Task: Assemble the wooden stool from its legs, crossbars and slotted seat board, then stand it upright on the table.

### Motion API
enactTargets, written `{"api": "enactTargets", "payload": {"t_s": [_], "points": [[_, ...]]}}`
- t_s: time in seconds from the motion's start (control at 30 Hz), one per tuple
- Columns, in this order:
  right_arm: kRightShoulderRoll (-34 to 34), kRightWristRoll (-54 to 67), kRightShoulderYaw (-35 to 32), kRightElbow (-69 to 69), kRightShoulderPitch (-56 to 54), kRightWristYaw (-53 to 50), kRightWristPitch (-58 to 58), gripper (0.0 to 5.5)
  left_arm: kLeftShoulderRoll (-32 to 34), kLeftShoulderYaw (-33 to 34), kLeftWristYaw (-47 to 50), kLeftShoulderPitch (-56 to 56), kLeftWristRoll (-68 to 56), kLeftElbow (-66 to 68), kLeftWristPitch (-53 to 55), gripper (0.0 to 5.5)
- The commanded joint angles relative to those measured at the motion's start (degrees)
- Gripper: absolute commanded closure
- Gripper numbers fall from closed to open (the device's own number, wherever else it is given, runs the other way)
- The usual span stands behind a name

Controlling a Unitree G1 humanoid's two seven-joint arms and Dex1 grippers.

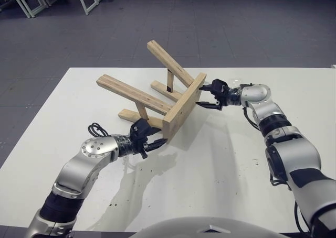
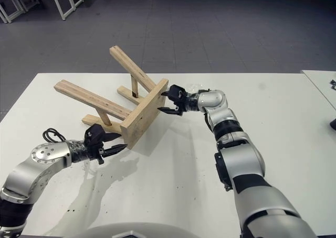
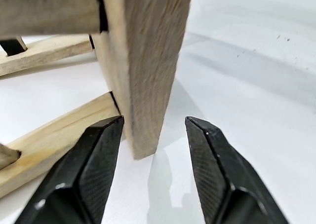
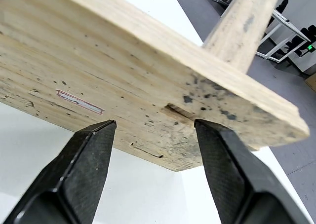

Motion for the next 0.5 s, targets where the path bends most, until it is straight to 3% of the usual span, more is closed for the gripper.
{"api": "enactTargets", "payload": {"t_s": [0.03, 0.23, 0.5], "points": [[-4.0, 3.2, -2.3, -8.3, 6.8, 1.9, 4.8, 2.55, -3.0, -0.5, 6.4, 1.0, 2.1, -3.5, 4.1, 3.21], [-8.3, 8.7, -6.1, -29.3, 18.0, -0.1, 17.9, 2.55, -9.3, -5.3, 17.2, 3.4, 7.1, -7.8, 10.9, 3.21], [-9.6, 13.7, -10.0, -51.2, 31.3, -7.6, 34.5, 2.55, -20.1, -3.6, 27.8, -0.9, 10.3, -1.4, 13.9, 3.21]]}}
